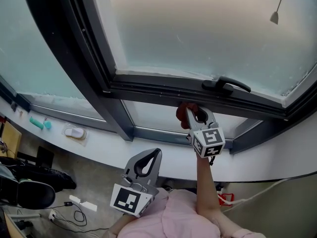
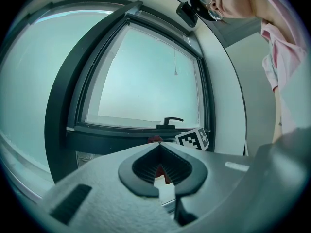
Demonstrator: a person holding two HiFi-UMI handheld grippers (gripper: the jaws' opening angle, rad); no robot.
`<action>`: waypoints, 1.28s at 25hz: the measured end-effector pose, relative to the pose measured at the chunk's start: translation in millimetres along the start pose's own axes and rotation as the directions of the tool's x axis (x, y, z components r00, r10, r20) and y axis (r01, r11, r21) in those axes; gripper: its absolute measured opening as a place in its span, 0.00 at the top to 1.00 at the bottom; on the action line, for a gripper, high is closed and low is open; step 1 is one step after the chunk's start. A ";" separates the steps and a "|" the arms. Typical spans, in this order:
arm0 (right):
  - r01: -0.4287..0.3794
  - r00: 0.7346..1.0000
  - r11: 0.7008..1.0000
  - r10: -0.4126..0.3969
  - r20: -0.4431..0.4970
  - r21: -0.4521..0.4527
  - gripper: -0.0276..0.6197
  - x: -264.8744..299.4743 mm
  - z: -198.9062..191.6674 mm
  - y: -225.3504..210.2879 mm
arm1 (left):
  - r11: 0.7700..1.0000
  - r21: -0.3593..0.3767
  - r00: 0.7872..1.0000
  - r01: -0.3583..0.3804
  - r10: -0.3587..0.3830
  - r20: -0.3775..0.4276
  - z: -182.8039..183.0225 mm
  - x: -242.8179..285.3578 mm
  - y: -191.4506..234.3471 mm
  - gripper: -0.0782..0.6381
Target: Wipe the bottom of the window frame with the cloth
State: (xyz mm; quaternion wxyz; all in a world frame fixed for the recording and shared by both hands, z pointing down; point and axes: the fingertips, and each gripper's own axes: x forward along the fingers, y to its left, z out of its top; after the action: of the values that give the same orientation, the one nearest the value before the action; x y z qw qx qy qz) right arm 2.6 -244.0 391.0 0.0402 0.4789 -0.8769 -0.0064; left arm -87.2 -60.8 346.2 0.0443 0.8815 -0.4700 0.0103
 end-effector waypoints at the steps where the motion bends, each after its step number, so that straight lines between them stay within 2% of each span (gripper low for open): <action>1: 0.004 1.000 1.000 -0.004 0.003 0.003 0.88 -1.2 -0.5 -1.7 | 1.000 0.000 1.000 0.001 -0.001 -0.001 0.0 0.9 -0.8 0.89; 5: 0.034 0.999 0.999 -0.035 0.010 0.031 0.88 -9.4 -5.0 -13.2 | 1.000 -0.009 1.000 0.008 -0.008 0.025 3.8 3.7 -4.1 0.89; 8: 0.058 0.998 0.997 -0.059 0.005 0.050 0.88 -16.9 -8.2 -23.9 | 1.000 -0.004 1.000 0.016 -0.016 0.006 -1.1 3.2 -5.8 0.89; 12: 0.062 0.998 0.997 -0.062 -0.009 0.042 0.88 -18.5 -8.7 -25.7 | 1.000 -0.002 1.000 0.015 -0.015 0.001 -1.1 3.1 -7.3 0.89; 16: 0.060 0.998 0.998 -0.059 -0.014 0.035 0.88 -19.0 -8.4 -26.7 | 1.000 -0.009 0.999 -0.002 0.003 0.033 4.3 1.9 -4.8 0.89; 19: 0.069 0.998 0.997 -0.069 -0.008 0.037 0.88 -22.8 -8.1 -30.7 | 1.000 -0.006 1.000 -0.015 0.015 0.019 1.1 -0.8 -2.3 0.89; 25: 0.119 0.993 0.992 -0.119 0.007 0.035 0.88 -34.9 -5.1 -47.4 | 1.000 -0.010 0.999 -0.020 0.020 0.041 5.2 1.6 -2.6 0.89; 28: 0.144 0.989 0.989 -0.145 0.013 0.041 0.88 -41.7 -4.7 -56.3 | 1.000 -0.018 0.996 -0.007 0.008 0.086 13.4 7.1 -8.1 0.89; 32: 0.176 0.984 0.983 -0.177 0.018 0.058 0.88 -51.8 -5.8 -70.0 | 1.000 -0.008 0.996 0.012 -0.011 0.085 13.6 11.6 -14.4 0.89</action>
State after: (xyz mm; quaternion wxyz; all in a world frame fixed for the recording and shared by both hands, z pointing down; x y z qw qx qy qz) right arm 89.7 -238.2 389.9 0.0159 0.5557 -0.8312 0.0091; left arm -69.1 -63.6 332.4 0.0280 0.8836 -0.4666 -0.0293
